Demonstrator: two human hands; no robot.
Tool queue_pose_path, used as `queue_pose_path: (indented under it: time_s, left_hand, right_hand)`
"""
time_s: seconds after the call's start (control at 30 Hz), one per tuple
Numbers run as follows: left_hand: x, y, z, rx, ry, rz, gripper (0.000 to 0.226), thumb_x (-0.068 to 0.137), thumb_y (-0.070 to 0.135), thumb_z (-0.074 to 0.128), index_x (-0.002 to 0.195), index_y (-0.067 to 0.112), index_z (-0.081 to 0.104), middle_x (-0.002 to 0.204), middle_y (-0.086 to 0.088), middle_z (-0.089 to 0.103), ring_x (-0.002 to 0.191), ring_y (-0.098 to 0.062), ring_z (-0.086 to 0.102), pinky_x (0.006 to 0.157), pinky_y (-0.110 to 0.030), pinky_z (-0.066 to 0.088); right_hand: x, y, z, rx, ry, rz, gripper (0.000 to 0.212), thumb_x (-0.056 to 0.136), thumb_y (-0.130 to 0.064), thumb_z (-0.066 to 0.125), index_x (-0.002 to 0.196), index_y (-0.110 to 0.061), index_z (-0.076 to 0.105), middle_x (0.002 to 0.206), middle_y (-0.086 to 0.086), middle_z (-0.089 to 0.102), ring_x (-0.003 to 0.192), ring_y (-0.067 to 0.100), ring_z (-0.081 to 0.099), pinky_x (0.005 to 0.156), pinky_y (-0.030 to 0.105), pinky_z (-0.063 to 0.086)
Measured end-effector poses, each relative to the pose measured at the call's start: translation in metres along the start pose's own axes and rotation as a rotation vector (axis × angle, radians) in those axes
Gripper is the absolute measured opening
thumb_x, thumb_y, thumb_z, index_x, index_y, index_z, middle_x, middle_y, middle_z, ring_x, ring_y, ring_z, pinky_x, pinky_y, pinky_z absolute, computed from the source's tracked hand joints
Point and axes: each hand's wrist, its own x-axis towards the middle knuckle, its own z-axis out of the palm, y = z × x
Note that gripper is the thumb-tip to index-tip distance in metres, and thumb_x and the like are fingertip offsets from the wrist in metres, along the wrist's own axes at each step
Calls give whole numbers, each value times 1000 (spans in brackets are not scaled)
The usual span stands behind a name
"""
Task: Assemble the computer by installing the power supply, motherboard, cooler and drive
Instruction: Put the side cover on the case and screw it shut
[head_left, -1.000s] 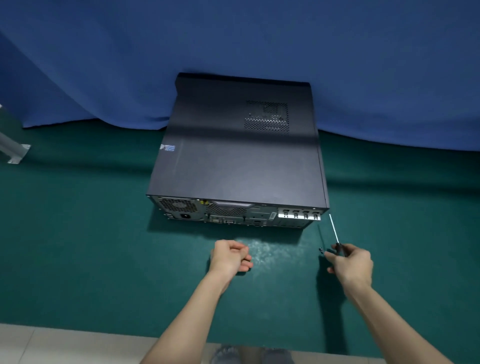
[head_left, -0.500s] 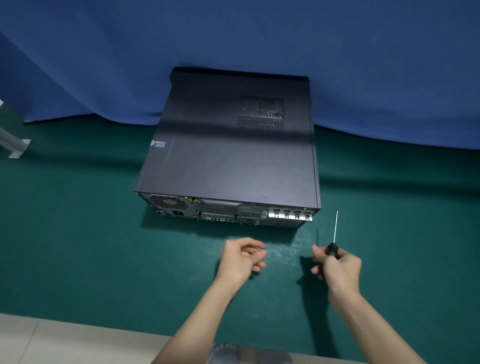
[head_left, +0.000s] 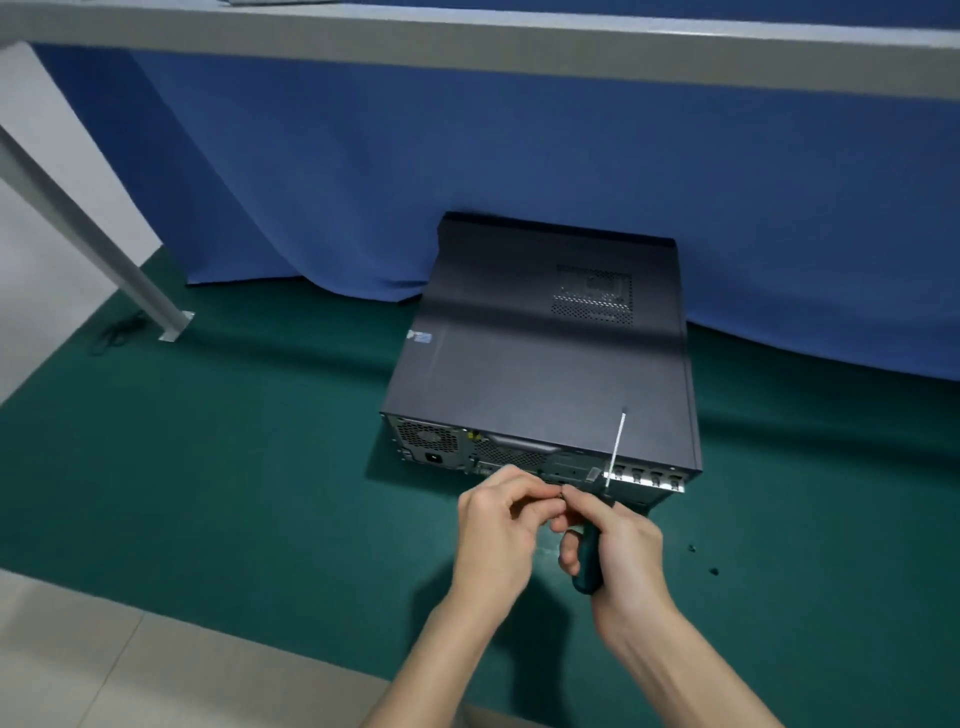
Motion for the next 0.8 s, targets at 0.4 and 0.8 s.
queue_pose_path:
  time_s: [0.4,0.8]
  left_hand:
    - [65,-60,-102,86,500,-131,12,75,0,75,71,12,73,75,5,68,67,-11,64,67,-17,47]
    - [88,-83,-96,94,611,-55,9,75,1,75,71,8,71,74,6,64,64,-17,64,61,-23,48]
  right_hand:
    - [36,60,107,-346,-57,-137,20,92,-13,63,88,6,64,58,6,60,29,13,44,33,18,29]
    - [54,80,118,-379,74,-133,16,91,-12,64,83,2,65,57,7,61,29,14,45,31,16,27]
